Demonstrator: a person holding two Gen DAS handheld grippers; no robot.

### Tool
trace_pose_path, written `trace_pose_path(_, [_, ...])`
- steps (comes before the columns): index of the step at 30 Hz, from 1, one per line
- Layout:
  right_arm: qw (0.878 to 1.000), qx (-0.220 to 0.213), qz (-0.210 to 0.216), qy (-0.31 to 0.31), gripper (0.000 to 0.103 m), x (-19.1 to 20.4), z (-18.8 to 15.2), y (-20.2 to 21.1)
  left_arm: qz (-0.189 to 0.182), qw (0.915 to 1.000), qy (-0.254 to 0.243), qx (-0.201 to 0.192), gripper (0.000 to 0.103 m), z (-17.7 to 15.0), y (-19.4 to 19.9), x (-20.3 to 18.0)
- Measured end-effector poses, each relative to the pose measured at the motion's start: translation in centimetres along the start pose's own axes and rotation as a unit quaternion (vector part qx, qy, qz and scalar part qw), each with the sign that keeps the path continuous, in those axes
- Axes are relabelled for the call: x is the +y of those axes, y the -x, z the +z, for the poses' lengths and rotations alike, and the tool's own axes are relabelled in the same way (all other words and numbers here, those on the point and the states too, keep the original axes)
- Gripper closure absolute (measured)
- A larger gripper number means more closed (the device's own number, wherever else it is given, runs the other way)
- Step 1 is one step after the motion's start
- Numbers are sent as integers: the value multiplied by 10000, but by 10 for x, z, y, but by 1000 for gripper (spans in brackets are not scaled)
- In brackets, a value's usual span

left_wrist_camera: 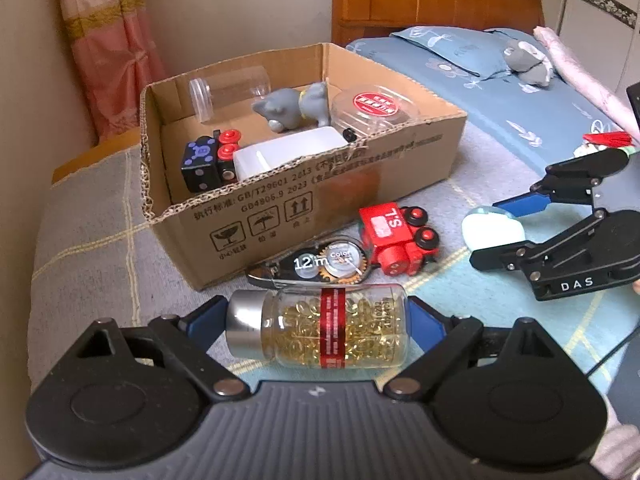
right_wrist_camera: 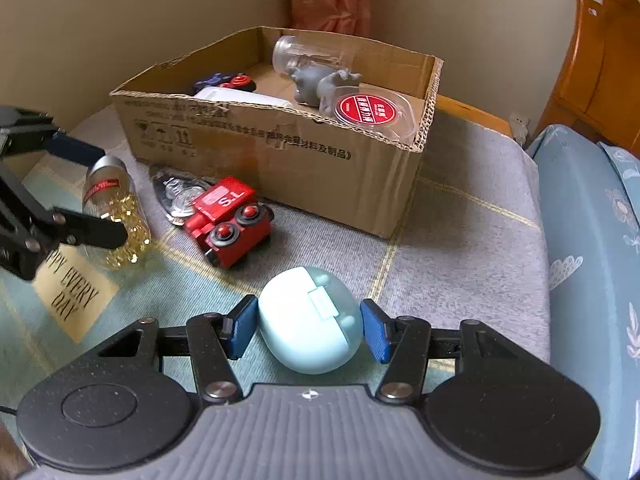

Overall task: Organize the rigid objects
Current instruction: 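Carry jar and oval case into the cardboard box and open both tools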

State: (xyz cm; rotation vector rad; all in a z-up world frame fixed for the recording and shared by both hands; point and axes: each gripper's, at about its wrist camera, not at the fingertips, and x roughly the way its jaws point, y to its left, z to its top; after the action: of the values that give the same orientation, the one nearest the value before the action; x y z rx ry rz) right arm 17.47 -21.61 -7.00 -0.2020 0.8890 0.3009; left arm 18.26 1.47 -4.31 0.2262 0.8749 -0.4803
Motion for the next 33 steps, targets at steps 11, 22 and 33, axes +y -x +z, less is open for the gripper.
trace_pose_path(11, [9992, -226, 58, 334, 42, -3, 20, 42, -50, 9987, -438, -242, 10, 33, 47, -4])
trace_pose_path(22, [9967, -712, 20, 388, 42, -17, 79, 64, 111, 9968, -549, -570, 10, 106, 40, 13])
trace_pose_path(33, [9967, -756, -67, 291, 42, -33, 123, 50, 336, 9986, 75, -407, 10, 156, -24, 57])
